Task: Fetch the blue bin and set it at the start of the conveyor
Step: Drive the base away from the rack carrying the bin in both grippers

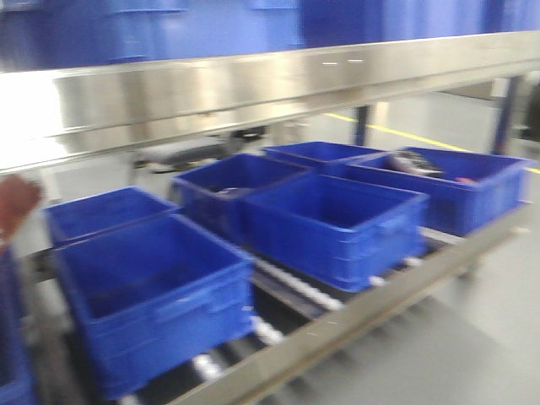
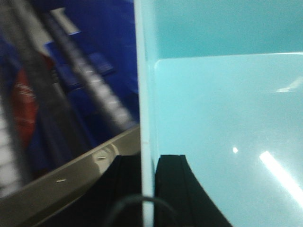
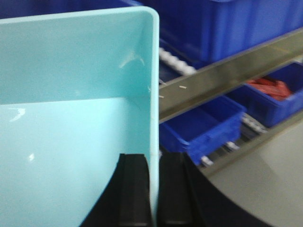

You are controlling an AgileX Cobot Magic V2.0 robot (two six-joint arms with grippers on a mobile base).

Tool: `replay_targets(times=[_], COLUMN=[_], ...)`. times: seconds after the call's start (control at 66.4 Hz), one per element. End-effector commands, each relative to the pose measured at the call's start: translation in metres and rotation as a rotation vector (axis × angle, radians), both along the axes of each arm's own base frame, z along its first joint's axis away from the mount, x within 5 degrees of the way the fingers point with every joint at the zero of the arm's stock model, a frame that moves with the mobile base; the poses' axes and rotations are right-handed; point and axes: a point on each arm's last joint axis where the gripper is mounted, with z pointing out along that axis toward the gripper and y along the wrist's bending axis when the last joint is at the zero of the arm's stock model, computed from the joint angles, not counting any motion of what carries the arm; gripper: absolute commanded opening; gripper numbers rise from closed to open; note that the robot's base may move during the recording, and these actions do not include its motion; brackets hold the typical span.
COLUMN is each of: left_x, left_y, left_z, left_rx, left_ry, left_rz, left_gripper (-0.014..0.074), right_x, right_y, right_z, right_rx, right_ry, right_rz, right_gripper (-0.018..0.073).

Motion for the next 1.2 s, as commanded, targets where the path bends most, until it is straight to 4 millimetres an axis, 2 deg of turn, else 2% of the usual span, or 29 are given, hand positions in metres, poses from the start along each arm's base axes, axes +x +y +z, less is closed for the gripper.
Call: replay_targets(times=[0.0,0.256,1.189], left_x=[0.001,0.001,0.001], left_y=[-0.01,-0.01,-0.01], left_z=[0.006,0.006,0.006], left_rx=[-0.024,-0.024,-0.024], left_ry=[-0.059,-0.059,-0.059], left_rz=[-0.071,-0.071,-0.071], left_gripper=[-0.0111,-0.0111,-0.0111], right_x=[-0.004,-0.008,-0.009], right_y=[0.009,0.0,0.001], right_z=[0.008,-0.002,-0.003], right_rx=[0.055,0.004,0.011], right_ry=[-0.05,0.068,0.08], right_rz=[0.063,-0.016,-0.017], right_gripper=[-0.0162,-0.0162,-0.0162])
